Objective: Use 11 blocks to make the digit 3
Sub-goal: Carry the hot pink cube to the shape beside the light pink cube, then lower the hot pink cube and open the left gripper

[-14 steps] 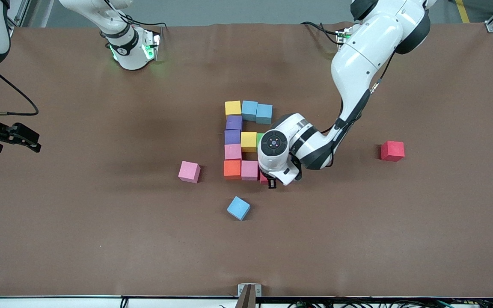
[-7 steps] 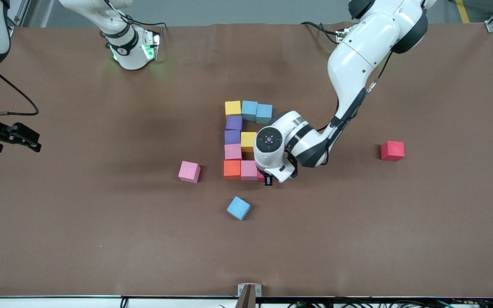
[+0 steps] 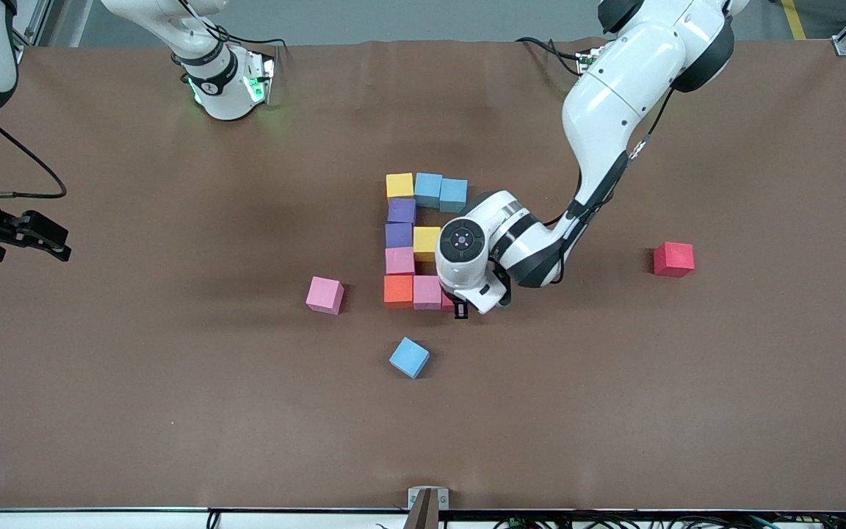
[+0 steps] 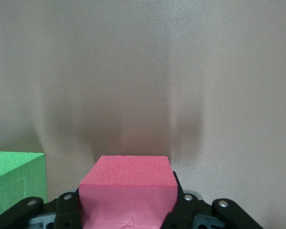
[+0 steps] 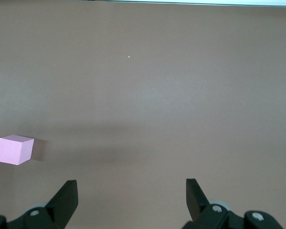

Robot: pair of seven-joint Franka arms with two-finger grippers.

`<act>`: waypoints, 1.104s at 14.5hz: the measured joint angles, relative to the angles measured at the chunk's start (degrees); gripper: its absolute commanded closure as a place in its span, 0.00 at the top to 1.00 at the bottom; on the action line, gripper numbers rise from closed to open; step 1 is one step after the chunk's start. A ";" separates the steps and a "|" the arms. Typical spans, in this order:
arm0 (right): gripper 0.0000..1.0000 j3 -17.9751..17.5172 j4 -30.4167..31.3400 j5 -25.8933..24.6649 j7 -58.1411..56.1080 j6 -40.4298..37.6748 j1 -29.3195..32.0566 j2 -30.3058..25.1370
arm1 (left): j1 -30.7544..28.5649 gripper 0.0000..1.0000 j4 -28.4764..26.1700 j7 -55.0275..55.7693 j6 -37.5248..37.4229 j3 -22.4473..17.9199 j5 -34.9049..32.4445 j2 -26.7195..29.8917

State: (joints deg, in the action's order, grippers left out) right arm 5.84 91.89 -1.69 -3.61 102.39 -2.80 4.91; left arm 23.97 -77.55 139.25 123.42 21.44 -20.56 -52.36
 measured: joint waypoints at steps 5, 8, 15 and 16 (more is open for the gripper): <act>1.00 0.00 0.00 0.00 0.00 0.00 0.00 0.00 | 0.00 0.88 -0.08 0.00 0.00 0.00 0.00 -0.12; 1.00 0.00 0.00 0.00 0.00 -0.03 0.00 0.00 | 0.01 1.00 -0.08 0.00 0.00 0.00 0.00 -0.13; 1.00 0.00 0.00 0.00 0.00 -0.04 0.00 0.00 | 0.07 1.00 0.58 0.00 -4.27 0.53 0.00 1.59; 1.00 -0.01 0.00 0.00 0.00 -0.05 -0.01 0.00 | 0.07 1.00 0.64 0.01 -5.45 0.79 0.00 2.25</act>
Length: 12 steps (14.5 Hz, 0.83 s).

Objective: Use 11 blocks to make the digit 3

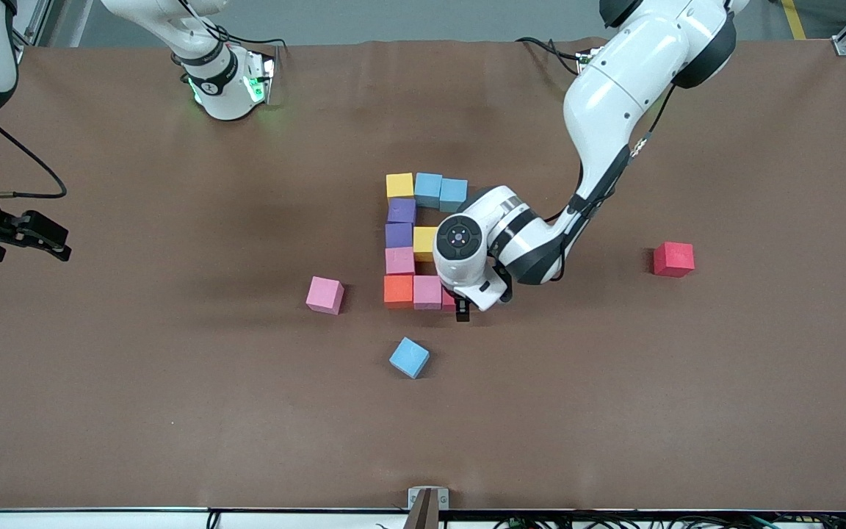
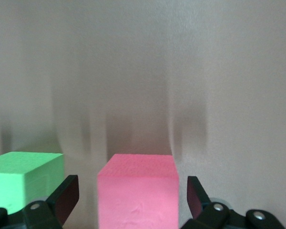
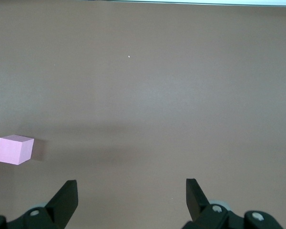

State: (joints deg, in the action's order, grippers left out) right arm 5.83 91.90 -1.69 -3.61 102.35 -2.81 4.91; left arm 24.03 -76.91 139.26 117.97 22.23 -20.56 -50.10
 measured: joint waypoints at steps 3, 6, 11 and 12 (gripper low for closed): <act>1.00 -0.02 0.00 0.00 0.00 0.00 -0.02 0.00 | -0.23 1.00 0.26 0.00 -3.68 0.82 0.00 2.77; 1.00 -0.02 0.00 0.00 0.00 0.00 -0.02 0.00 | -0.73 1.00 0.78 -4.42 -6.49 0.95 0.00 7.73; 1.00 -0.05 -0.01 0.00 0.00 0.21 -0.04 0.00 | -5.92 1.00 1.03 -30.45 -13.28 1.00 0.28 17.98; 1.00 -0.06 -0.02 0.00 0.00 0.23 -0.05 0.00 | -7.34 1.00 1.04 -36.91 -13.95 0.96 0.34 19.63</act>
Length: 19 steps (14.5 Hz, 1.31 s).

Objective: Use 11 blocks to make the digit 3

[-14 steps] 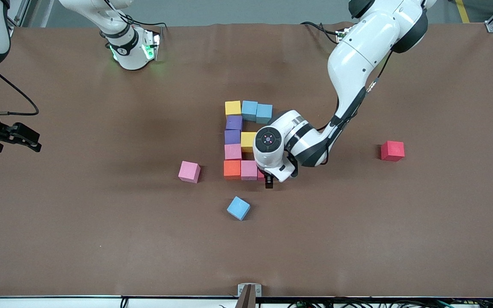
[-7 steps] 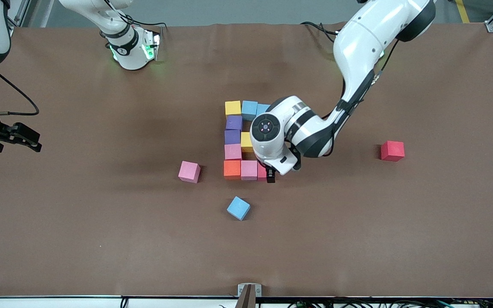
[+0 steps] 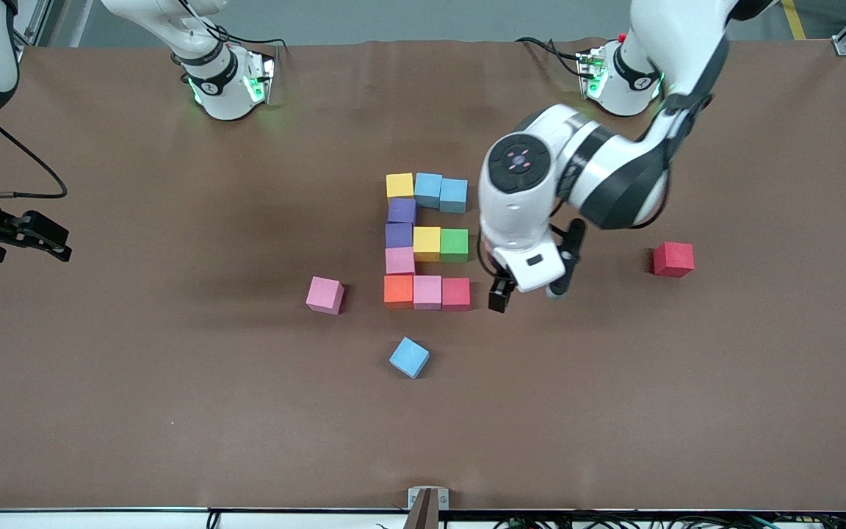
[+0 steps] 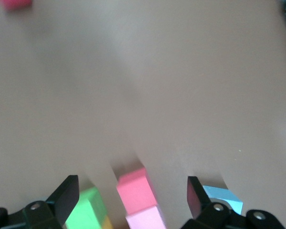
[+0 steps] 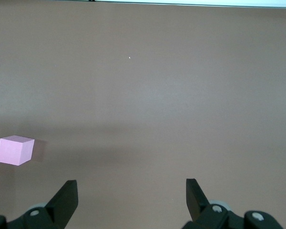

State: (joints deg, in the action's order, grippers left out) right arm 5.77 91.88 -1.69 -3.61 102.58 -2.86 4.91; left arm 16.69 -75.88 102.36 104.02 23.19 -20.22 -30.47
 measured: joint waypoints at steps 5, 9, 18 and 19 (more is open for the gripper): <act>1.00 -0.01 -0.03 0.00 0.03 0.10 -0.01 0.00 | -10.10 1.00 0.02 -28.08 -2.46 -0.07 5.13 6.36; 1.00 -0.01 -0.47 0.00 0.10 0.12 -0.02 0.00 | -19.66 1.00 0.04 -51.14 -9.42 -0.11 9.53 11.51; 1.00 0.02 -0.64 0.00 0.80 0.10 -0.02 0.00 | -24.59 1.00 -0.25 -85.45 -22.13 -6.09 13.51 21.90; 1.00 0.03 -0.75 0.00 0.80 0.11 -0.01 0.01 | -20.73 1.00 -0.72 -87.41 -23.93 -10.55 14.67 23.67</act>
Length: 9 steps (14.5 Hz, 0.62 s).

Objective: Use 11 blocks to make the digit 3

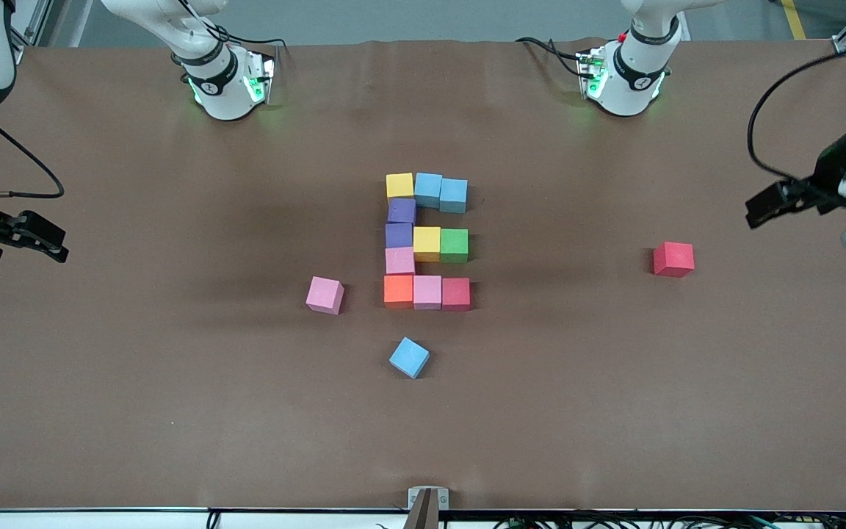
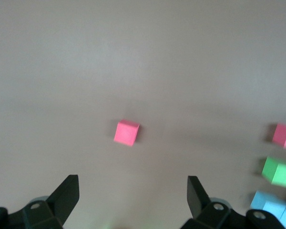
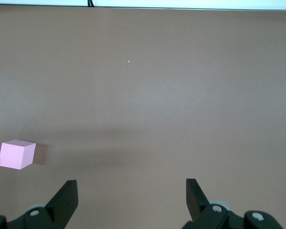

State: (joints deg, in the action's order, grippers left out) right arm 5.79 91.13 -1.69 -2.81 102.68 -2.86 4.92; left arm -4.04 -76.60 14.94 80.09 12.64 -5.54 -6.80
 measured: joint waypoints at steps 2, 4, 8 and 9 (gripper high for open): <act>1.00 0.04 -0.37 0.00 0.00 0.00 0.02 0.04 | 5.78 1.00 -2.91 -2.27 -2.01 -7.12 3.60 3.89; 1.00 0.07 -1.06 0.00 0.00 -0.07 0.04 0.05 | 7.83 1.00 -6.88 -2.92 -2.12 -9.11 4.78 6.98; 1.00 0.04 -1.29 0.00 0.00 -1.82 0.02 0.24 | 9.41 1.00 -11.72 -2.93 -1.75 -9.17 5.03 9.32; 1.00 0.09 -1.30 0.00 0.00 -2.02 0.06 0.27 | 9.41 1.00 -12.23 -2.97 -1.42 -9.18 5.03 9.46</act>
State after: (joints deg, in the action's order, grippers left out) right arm 5.88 89.83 -1.69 -2.80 100.66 -2.81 5.20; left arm 5.37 -88.83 11.97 78.67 3.46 -0.51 2.66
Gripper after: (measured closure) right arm 0.000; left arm 0.000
